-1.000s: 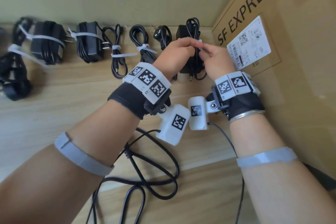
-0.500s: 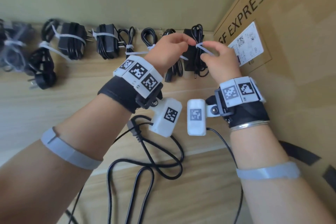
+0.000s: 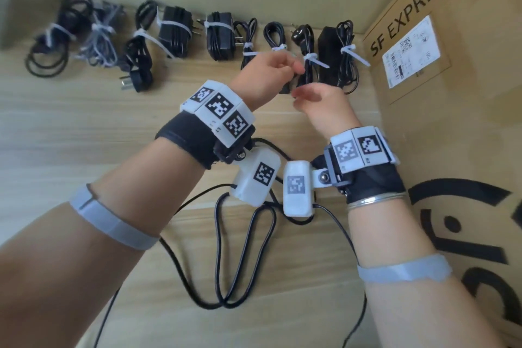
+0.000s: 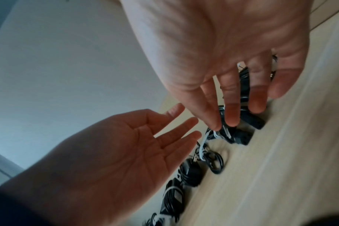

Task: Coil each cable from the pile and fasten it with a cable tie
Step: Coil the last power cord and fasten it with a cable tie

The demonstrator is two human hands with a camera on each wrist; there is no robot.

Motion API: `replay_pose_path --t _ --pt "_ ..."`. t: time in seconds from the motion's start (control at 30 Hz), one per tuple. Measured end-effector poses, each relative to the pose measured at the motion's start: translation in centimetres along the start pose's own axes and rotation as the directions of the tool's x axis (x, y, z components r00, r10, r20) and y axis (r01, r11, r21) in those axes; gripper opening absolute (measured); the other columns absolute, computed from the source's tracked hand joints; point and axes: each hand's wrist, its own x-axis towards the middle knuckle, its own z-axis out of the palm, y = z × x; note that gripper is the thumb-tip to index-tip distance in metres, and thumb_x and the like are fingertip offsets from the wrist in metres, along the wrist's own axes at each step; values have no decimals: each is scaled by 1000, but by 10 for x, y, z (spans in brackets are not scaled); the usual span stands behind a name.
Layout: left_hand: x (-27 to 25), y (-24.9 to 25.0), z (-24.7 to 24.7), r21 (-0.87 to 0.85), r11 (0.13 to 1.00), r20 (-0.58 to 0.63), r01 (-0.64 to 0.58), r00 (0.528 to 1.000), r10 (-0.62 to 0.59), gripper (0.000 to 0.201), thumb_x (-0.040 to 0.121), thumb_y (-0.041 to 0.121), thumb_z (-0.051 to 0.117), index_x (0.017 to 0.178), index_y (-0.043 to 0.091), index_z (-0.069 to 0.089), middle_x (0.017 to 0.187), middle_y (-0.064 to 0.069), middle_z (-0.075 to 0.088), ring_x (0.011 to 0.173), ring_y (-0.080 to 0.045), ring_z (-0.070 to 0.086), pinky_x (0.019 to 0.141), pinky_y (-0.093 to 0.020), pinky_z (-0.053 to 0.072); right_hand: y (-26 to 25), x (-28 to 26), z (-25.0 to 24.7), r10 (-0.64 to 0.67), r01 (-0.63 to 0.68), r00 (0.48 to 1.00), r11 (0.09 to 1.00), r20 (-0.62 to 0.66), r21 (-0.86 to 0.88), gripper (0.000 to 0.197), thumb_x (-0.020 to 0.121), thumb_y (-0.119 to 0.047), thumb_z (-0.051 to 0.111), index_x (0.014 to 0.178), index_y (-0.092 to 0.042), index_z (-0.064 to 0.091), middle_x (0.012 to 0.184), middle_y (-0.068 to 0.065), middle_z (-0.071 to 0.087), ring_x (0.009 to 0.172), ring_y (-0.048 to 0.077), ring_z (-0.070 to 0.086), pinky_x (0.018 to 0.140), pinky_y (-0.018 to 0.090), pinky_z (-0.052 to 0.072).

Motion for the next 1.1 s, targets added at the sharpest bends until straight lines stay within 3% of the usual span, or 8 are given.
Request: replay_pose_path --t 0.07,0.23,0.33,0.53,0.67,0.87,1.0,1.1 --pt "-9 -5 -5 6 1000 -6 17 1000 -17 25 89 1 37 92 14 59 52 11 42 38 0 33 45 -14 28 2 -8 12 28 -28 998 1000 62 -8 16 86 -16 60 99 -25 65 102 -4 65 100 15 59 86 25 42" --pt "-27 -22 -16 7 998 10 63 998 -63 27 89 2 39 83 21 57 80 0 51 54 -8 34 53 -20 31 12 -24 42 106 -96 976 993 188 -63 10 81 -26 70 87 -24 62 77 -6 61 75 13 57 67 26 43" --pt "-36 -30 -20 53 993 7 102 995 -102 23 89 4 40 89 20 58 73 5 46 55 -8 35 53 -19 30 17 -29 55 157 -131 957 984 243 -118 21 80 -25 72 97 -19 61 77 -6 61 65 11 56 54 22 38" --pt "-45 -46 -27 103 983 9 149 989 -151 21 88 5 47 100 20 56 118 -4 58 101 -19 56 83 -28 43 25 -34 66 168 -125 968 967 185 -222 24 79 -15 72 102 -14 65 89 1 66 91 23 65 90 37 50" --pt "-47 -50 -27 216 955 26 202 977 -213 46 88 16 58 130 18 43 135 -6 48 116 -18 50 83 -23 39 9 -36 45 51 -45 997 995 65 -85 20 85 -15 65 104 -18 64 98 0 69 91 18 65 92 37 50" --pt "-47 -47 -19 186 965 209 184 952 -222 81 78 32 71 144 19 25 142 -1 41 131 -17 38 107 -32 33 -28 -38 29 -176 175 984 978 1 113 15 86 -8 62 101 -13 59 85 0 67 69 6 64 69 18 54" --pt "-49 -42 -17 197 971 163 135 972 -169 27 91 20 55 116 19 46 104 5 53 100 -13 49 78 -21 43 -39 -39 31 -206 195 978 953 23 232 16 84 -4 64 96 -13 60 85 2 70 74 11 68 72 22 56" --pt "-48 -43 -21 83 970 80 229 969 -235 18 96 14 38 105 19 53 106 0 58 103 -24 60 84 -35 50 -27 -32 30 -166 163 986 979 17 123 18 83 -10 67 95 -22 62 97 -5 69 94 8 65 88 30 53"
